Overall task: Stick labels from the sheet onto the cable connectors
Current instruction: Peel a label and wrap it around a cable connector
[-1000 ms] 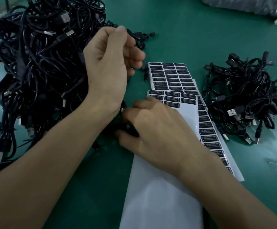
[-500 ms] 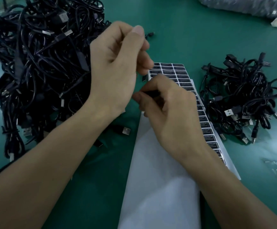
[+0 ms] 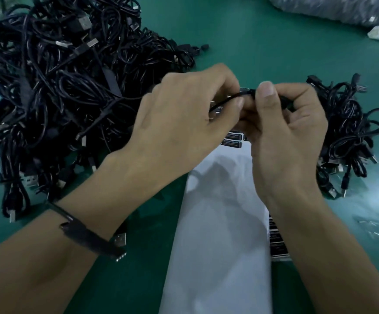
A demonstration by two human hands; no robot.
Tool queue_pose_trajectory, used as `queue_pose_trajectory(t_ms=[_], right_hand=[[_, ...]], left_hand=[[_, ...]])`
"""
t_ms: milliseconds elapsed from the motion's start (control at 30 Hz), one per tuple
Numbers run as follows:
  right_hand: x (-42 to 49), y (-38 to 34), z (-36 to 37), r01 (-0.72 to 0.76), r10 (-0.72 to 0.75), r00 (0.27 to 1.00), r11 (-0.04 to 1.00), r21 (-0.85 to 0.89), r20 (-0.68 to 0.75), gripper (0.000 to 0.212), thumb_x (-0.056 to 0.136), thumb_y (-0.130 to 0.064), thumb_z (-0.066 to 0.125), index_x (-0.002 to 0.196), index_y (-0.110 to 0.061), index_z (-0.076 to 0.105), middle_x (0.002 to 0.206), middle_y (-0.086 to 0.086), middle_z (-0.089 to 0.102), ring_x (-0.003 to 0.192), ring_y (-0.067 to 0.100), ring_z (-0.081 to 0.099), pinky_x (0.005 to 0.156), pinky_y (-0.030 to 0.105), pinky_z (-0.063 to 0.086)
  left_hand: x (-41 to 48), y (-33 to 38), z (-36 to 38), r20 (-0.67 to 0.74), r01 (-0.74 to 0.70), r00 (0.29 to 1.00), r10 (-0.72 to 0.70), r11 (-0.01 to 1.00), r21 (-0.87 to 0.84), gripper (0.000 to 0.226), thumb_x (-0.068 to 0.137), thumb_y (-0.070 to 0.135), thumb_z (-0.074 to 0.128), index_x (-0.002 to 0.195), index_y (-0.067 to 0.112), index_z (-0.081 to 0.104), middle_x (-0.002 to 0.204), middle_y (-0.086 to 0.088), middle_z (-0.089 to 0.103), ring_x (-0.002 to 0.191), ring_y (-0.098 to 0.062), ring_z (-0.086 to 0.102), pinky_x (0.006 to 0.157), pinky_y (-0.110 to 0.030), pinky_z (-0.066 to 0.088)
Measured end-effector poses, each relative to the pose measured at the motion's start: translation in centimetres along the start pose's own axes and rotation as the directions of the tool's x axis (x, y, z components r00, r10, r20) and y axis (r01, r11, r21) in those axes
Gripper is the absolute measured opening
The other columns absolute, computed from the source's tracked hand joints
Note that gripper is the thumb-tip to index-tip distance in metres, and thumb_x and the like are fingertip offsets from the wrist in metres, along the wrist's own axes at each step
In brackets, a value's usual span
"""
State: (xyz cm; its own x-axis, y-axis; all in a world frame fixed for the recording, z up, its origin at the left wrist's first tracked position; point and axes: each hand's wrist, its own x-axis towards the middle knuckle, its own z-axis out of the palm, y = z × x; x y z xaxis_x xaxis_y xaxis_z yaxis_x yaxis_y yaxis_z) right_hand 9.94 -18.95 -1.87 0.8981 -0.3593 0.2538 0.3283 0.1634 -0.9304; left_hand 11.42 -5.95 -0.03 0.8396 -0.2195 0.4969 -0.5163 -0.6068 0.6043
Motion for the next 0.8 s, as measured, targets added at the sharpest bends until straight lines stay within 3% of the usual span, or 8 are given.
queue_pose_trajectory(t_ms=[133,200,333,500,633,800], right_hand=[[1.1,-0.6,-1.0,-0.021,0.035,0.995,0.988,0.154,-0.09,0.012,0.104,-0.01,0.051,0.092,-0.014,0.048,0.073,0.004,0.069,0.067,0.018,0.067,0.063,0.027,0.053],[2.0,-1.1,-2.0,0.004,0.034,0.985,0.976,0.22,-0.169,0.012,0.105,-0.012,0.049,0.094,-0.014,0.046,0.075,0.005,0.067,0.068,0.018,0.066,0.062,0.025,0.051],[2.6,-1.2,-3.4,-0.004,0.059,0.968,0.975,0.221,-0.243,0.014,0.104,-0.015,0.052,0.091,-0.016,0.047,0.072,0.004,0.066,0.065,0.017,0.064,0.059,0.025,0.048],[2.5,-1.0,-3.4,-0.127,0.171,0.97,0.963,0.24,-0.174,0.012,0.095,-0.005,0.055,0.086,-0.013,0.053,0.07,0.006,0.068,0.065,0.019,0.065,0.058,0.026,0.048],[2.5,-0.5,-3.6,-0.229,0.257,0.957,0.954,0.194,-0.133,0.016,0.097,0.0,0.057,0.107,-0.01,0.049,0.076,0.007,0.072,0.072,0.019,0.07,0.063,0.023,0.052],[2.3,-0.4,-3.2,-0.246,0.249,0.968,0.964,0.104,-0.019,0.026,0.094,-0.001,0.063,0.116,-0.002,0.048,0.08,0.008,0.076,0.08,0.022,0.075,0.072,0.025,0.057]], left_hand=[[-0.1,0.1,-0.2,0.079,-0.042,0.997,0.011,0.912,0.408,0.03,0.102,0.049,0.042,0.111,0.03,0.063,0.085,0.005,0.069,0.08,-0.032,0.065,0.064,-0.036,0.042],[0.1,-0.5,-0.2,0.108,-0.042,0.994,-0.014,0.863,0.504,0.033,0.105,0.048,0.037,0.111,0.028,0.063,0.09,0.003,0.069,0.084,-0.029,0.065,0.065,-0.035,0.04],[0.4,-1.1,-0.2,0.097,-0.058,0.995,0.013,0.876,0.478,0.029,0.106,0.041,0.041,0.11,0.027,0.067,0.096,0.005,0.068,0.095,-0.022,0.059,0.086,-0.038,0.039],[0.1,-2.1,-0.5,-0.058,0.005,0.998,0.033,0.832,0.554,0.019,0.103,0.023,0.054,0.116,0.024,0.068,0.113,-0.005,0.056,0.107,-0.03,0.046,0.089,-0.041,0.03],[0.0,-2.1,-0.5,-0.103,0.076,0.995,-0.017,0.794,0.603,0.039,0.088,-0.002,0.059,0.118,0.022,0.066,0.126,-0.01,0.052,0.116,-0.036,0.046,0.097,-0.045,0.031],[-0.1,-1.8,-0.5,-0.045,0.033,0.999,-0.007,0.792,0.609,0.048,0.082,0.005,0.053,0.128,0.015,0.063,0.14,-0.007,0.05,0.129,-0.033,0.044,0.111,-0.044,0.026]])
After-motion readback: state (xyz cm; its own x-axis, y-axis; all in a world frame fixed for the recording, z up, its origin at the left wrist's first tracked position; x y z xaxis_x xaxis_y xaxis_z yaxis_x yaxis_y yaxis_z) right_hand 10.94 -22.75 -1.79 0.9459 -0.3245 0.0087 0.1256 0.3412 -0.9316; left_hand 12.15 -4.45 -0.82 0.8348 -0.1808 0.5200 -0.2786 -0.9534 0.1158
